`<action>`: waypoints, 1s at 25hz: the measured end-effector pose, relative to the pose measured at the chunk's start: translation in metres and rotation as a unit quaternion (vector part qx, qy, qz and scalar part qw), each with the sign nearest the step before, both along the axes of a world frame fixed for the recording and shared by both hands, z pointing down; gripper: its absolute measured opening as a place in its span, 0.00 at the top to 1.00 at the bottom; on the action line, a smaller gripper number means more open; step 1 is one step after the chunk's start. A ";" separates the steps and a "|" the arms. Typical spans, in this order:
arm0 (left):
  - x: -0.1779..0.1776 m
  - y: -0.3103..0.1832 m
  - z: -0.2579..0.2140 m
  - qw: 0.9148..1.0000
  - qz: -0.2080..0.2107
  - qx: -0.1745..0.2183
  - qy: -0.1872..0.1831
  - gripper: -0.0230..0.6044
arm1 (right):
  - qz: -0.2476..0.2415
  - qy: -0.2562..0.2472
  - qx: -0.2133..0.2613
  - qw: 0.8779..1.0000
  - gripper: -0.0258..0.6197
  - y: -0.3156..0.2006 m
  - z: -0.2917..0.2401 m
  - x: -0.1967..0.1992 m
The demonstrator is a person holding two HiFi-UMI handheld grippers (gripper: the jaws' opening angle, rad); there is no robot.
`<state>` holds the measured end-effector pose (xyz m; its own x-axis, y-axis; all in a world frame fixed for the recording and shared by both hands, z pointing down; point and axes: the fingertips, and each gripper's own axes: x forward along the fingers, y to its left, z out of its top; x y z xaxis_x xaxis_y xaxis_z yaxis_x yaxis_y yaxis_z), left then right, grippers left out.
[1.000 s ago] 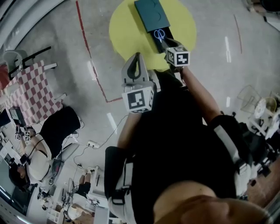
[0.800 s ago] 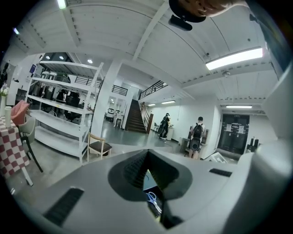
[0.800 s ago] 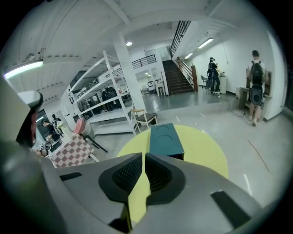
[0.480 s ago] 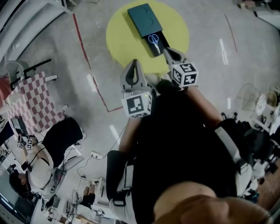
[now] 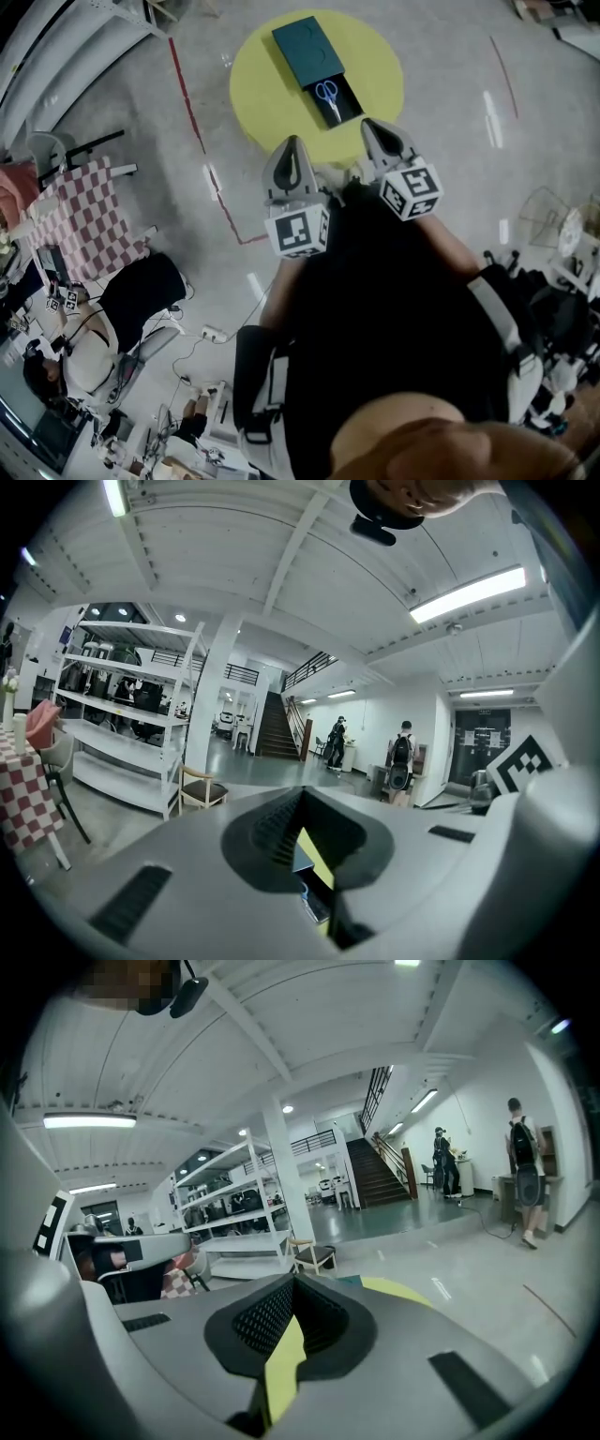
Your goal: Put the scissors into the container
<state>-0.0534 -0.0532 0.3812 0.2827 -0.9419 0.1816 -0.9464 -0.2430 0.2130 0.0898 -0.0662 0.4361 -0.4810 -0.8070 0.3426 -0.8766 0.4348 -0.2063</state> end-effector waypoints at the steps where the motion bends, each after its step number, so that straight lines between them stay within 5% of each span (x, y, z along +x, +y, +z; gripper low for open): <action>1: 0.004 0.001 0.000 1.000 0.000 0.000 -0.001 0.97 | 0.000 -0.004 0.003 1.000 0.96 0.001 -0.002 0.003; 25: 0.038 0.011 0.001 1.000 0.001 0.004 -0.025 0.97 | -0.022 -0.019 0.015 0.999 0.96 0.013 -0.009 0.028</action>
